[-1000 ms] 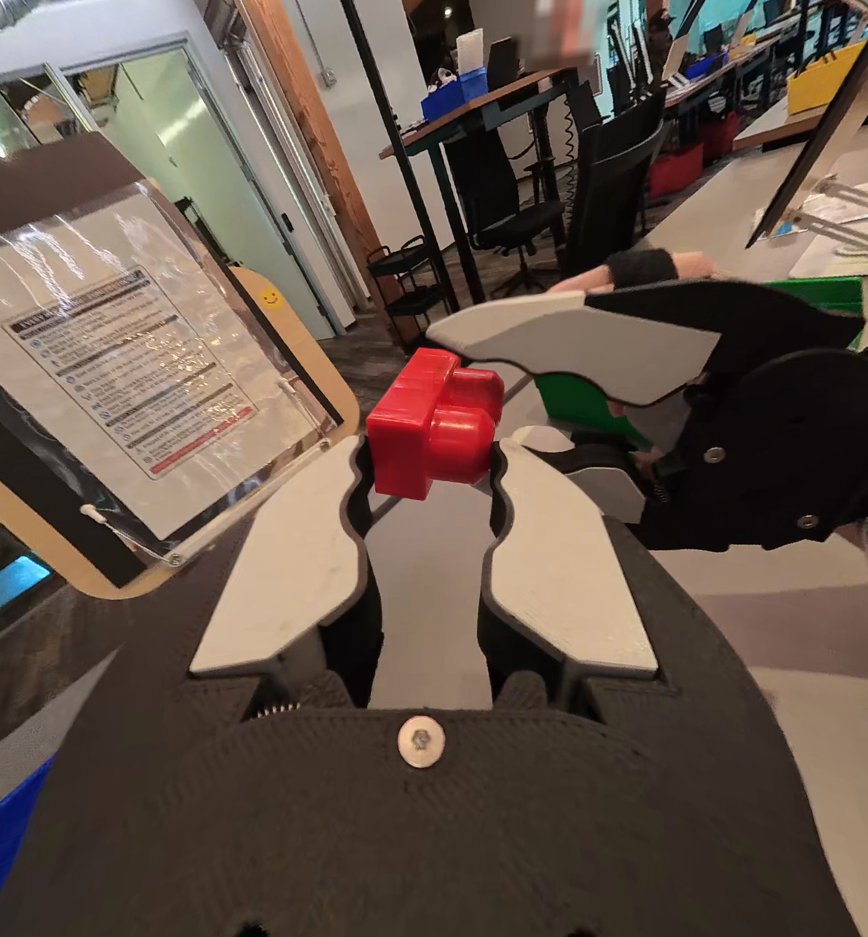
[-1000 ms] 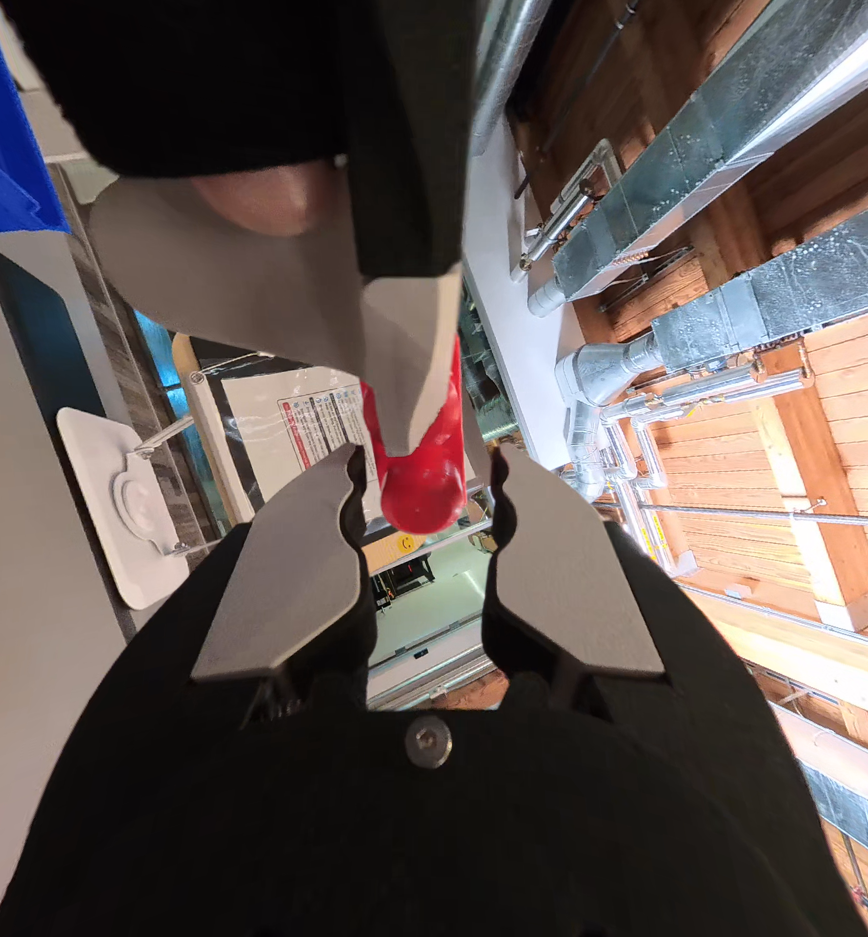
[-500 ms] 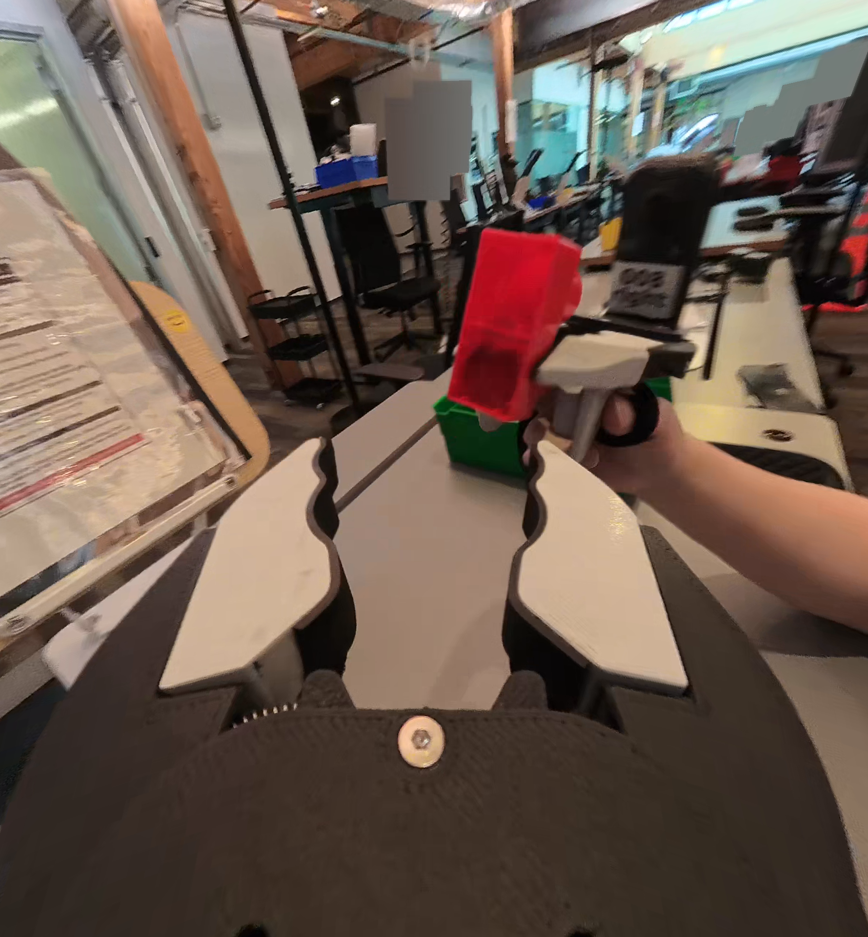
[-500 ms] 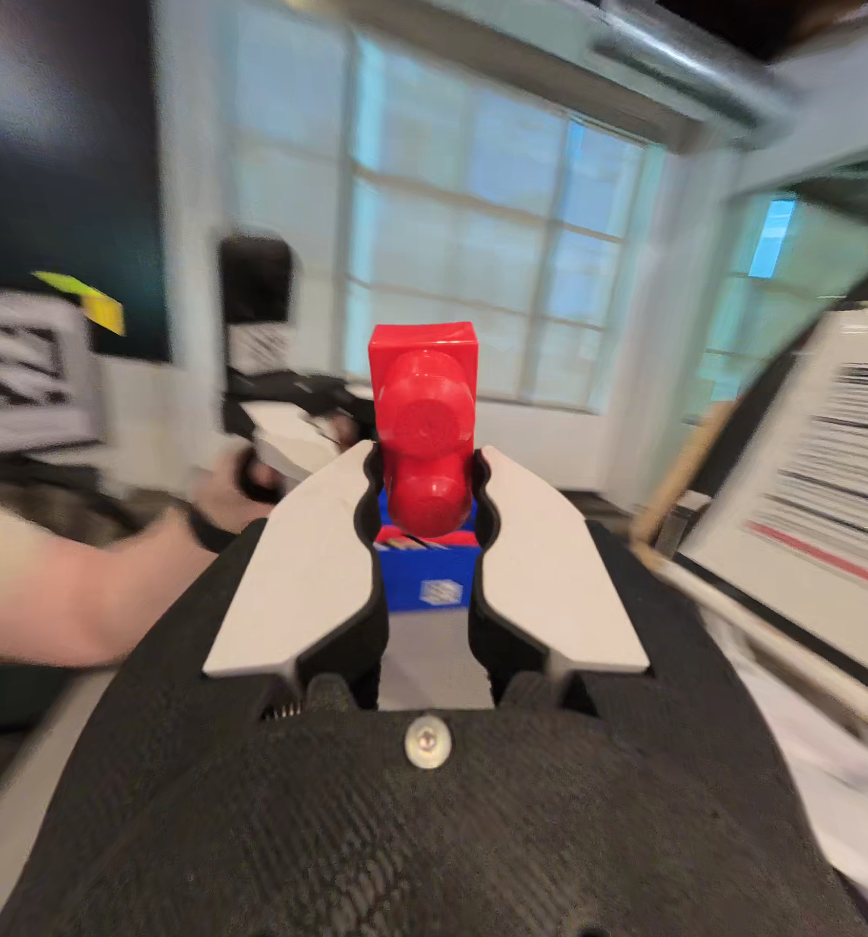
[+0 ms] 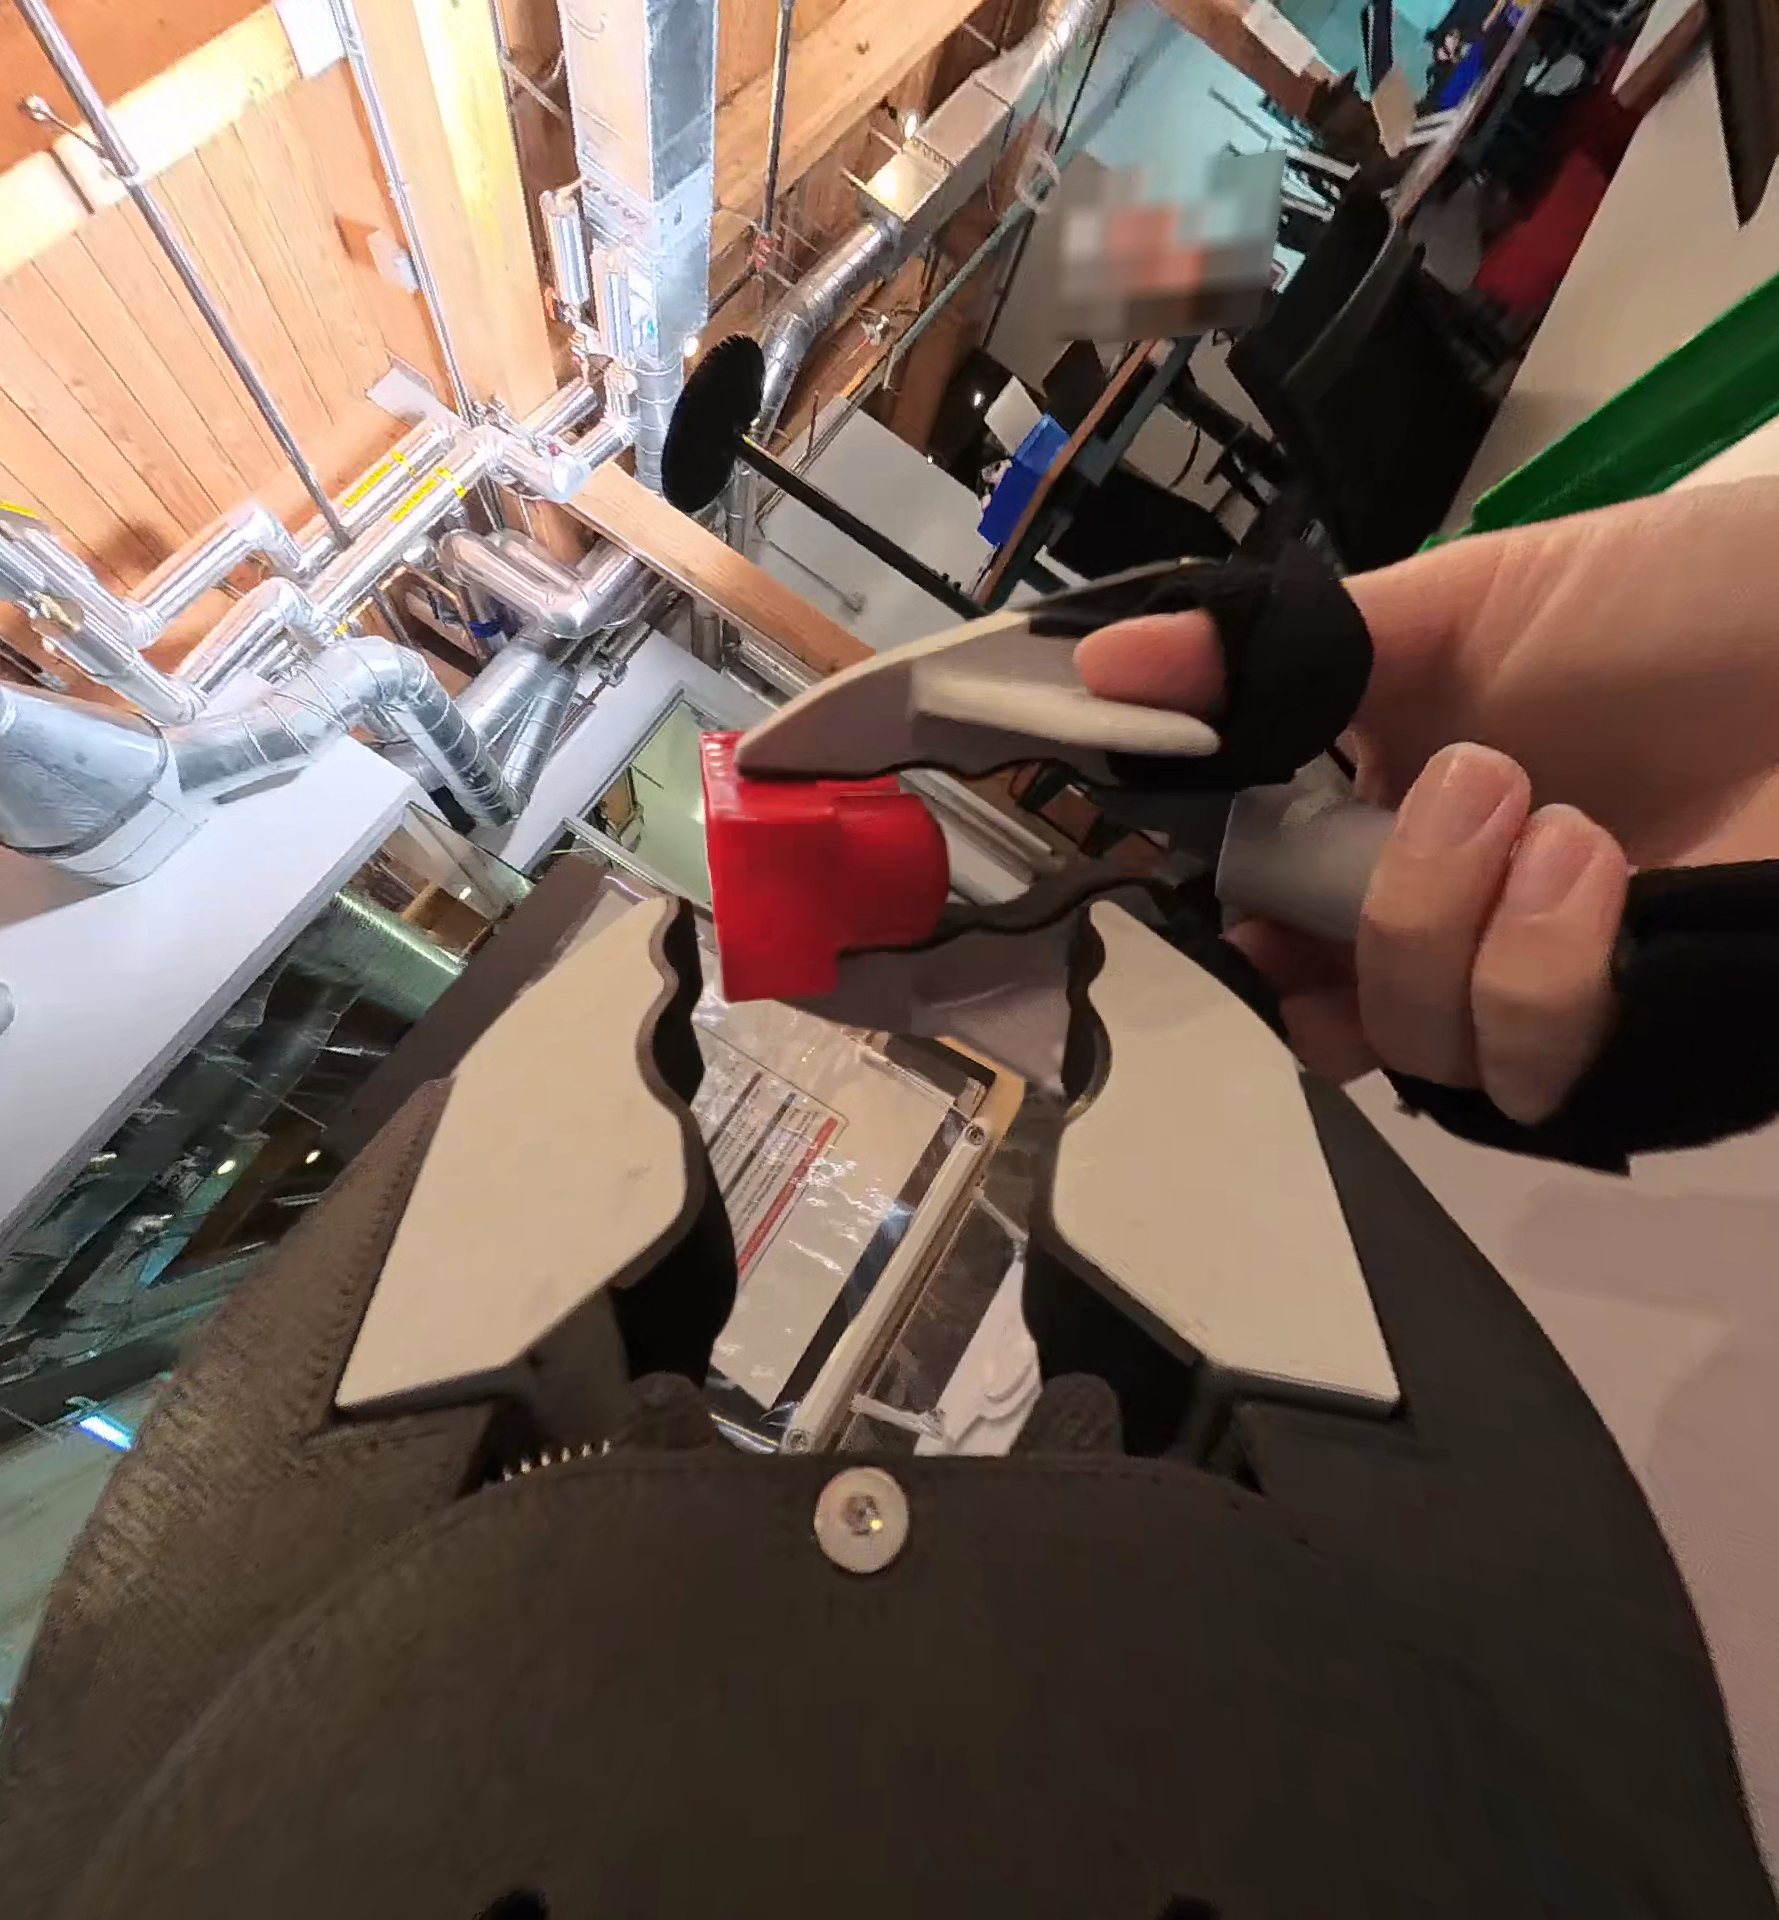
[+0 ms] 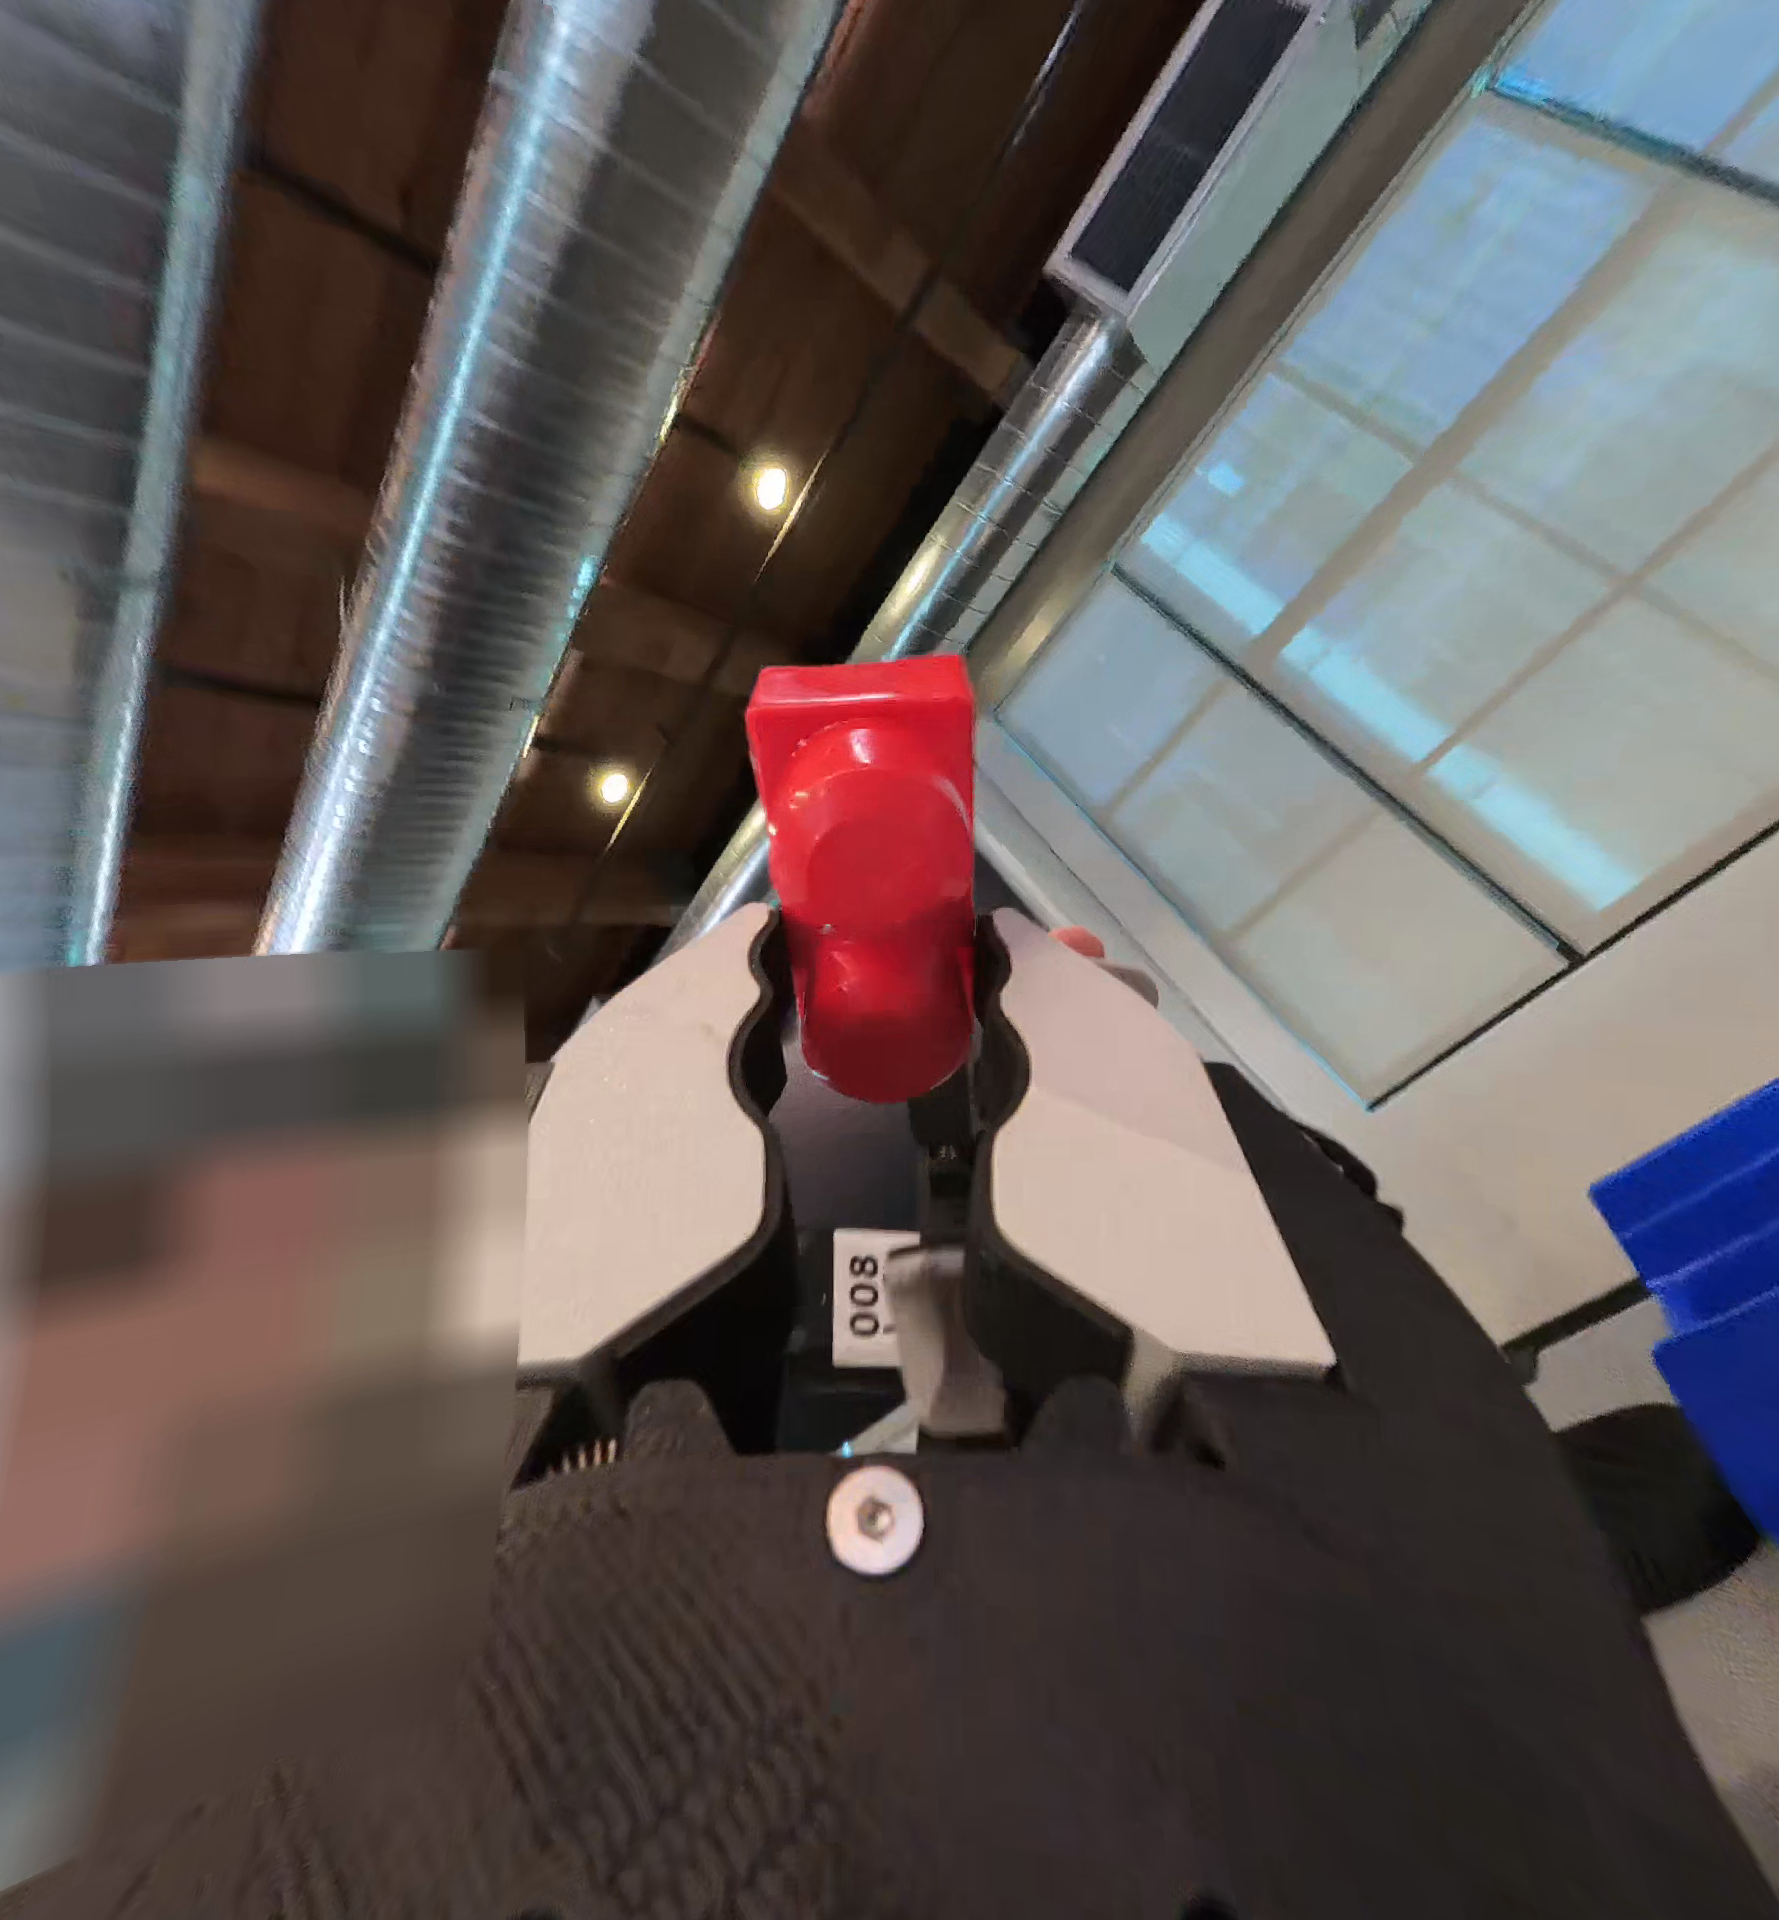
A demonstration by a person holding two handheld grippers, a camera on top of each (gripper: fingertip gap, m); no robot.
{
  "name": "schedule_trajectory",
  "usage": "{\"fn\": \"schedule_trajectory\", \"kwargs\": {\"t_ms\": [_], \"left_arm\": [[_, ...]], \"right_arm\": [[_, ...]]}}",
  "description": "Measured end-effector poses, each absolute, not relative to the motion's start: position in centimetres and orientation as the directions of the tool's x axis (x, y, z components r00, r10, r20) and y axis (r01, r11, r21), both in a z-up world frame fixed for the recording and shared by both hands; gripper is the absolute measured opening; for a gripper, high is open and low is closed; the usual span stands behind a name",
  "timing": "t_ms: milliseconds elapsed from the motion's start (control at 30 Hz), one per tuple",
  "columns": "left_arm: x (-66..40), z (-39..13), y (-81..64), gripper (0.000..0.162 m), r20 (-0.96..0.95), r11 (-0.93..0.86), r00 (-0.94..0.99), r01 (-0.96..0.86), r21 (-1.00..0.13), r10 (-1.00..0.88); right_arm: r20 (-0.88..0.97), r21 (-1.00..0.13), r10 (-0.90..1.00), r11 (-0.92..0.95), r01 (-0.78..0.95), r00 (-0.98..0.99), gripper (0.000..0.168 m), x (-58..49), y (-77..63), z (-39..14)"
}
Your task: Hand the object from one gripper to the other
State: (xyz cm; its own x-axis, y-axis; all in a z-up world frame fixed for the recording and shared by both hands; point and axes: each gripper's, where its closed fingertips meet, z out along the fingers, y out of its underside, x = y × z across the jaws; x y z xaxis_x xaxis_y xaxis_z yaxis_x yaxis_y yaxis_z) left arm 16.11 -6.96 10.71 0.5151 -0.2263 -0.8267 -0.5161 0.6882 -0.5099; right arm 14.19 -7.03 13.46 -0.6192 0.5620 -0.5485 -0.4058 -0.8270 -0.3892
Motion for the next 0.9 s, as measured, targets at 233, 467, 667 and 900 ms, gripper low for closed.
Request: {"fn": "schedule_trajectory", "kwargs": {"t_ms": [233, 467, 667, 900], "left_arm": [[15.5, 11.4, -6.9, 0.054, -0.819, 0.700, 0.549, -0.519, -0.490, -0.167], [15.4, 11.2, -6.9, 0.042, -0.837, 0.712, 0.529, -0.534, -0.456, -0.139], [13.7, 12.4, -7.4, 0.042, -0.775, 0.677, 0.535, -0.434, -0.594, -0.337], [11.3, 10.0, -9.1, 0.042, -0.592, 0.482, 0.291, -0.371, -0.794, -0.752]], "right_arm": [[-0.561, -0.419, 0.625, -0.780, -0.465, -0.543, 0.035, 13.6, -6.6, 12.7], [-0.558, -0.390, 0.639, -0.765, -0.513, -0.529, 0.034, 13.4, -6.5, 12.5], [-0.516, -0.600, 0.772, -0.636, -0.485, -0.372, 0.055, 12.8, -6.5, 12.2], [0.138, -0.977, 0.971, 0.166, -0.135, 0.197, 0.067, 14.9, -6.4, 11.0]]}}
